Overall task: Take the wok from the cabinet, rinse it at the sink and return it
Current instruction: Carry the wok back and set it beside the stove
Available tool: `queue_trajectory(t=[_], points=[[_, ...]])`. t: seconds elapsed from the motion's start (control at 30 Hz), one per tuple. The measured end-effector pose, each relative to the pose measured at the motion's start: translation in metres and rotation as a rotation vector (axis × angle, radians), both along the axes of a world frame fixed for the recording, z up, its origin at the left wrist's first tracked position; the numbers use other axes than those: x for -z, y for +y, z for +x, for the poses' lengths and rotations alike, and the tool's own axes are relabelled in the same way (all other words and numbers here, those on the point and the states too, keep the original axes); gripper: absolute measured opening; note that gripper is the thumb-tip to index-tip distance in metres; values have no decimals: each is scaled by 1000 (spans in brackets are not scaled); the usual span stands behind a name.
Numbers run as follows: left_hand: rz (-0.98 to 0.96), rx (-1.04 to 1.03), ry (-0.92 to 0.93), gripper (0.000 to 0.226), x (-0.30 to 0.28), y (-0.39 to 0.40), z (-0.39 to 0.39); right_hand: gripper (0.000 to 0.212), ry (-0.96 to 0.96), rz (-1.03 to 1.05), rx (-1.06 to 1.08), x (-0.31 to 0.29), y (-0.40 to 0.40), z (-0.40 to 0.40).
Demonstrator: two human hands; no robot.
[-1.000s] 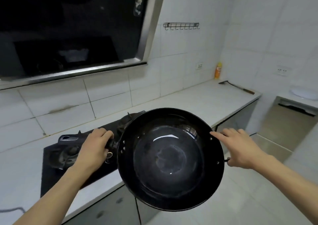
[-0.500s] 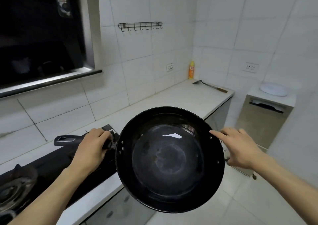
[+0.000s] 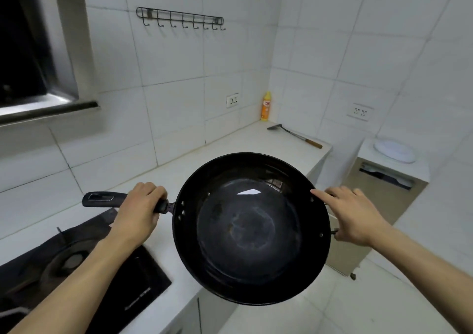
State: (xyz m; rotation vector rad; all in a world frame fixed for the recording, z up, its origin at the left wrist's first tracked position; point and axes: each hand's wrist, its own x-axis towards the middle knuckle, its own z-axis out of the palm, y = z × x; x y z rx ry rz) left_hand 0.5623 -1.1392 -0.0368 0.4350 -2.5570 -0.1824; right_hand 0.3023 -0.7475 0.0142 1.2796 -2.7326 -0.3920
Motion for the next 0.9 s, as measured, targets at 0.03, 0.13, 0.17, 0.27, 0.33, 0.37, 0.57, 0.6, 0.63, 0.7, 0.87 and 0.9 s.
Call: queue_trajectory(t=[0.03,0.13,0.17,0.27,0.33,0.37,0.57,0.6,0.63,0.7,0.87,0.9], points=[[6,-7,-7,37,2,-8,-5,111,-12,11,1,3,-9,-7],[20,-27,-32,38,9,-31,-20,112,-43,13,-34,12,-38,-31],[31,-48,-36,38,12,-38,-25,112,-58,12,-50,14,-49,-41],[47,-135,-43,40,22,-56,-37,111,-80,11,-110,25,-86,-75],[42,-182,-60,40,29,-67,-45,110,-97,13,-151,34,-113,-101],[39,-209,-74,40,32,-72,-49,109,-103,17,-175,40,-127,-116],[26,-418,-123,40,46,-97,-80,108,-148,16,-386,83,-225,-210],[34,-463,-137,40,47,-98,-84,108,-161,23,-424,87,-242,-224],[43,-508,-154,40,47,-98,-87,108,-169,25,-460,91,-259,-237],[68,-597,-191,42,48,-94,-89,108,-188,32,-535,98,-288,-256],[127,-765,-233,41,49,-80,-82,107,-219,46,-730,105,-360,-277],[136,-794,-237,40,50,-78,-78,107,-223,53,-761,108,-372,-277]])
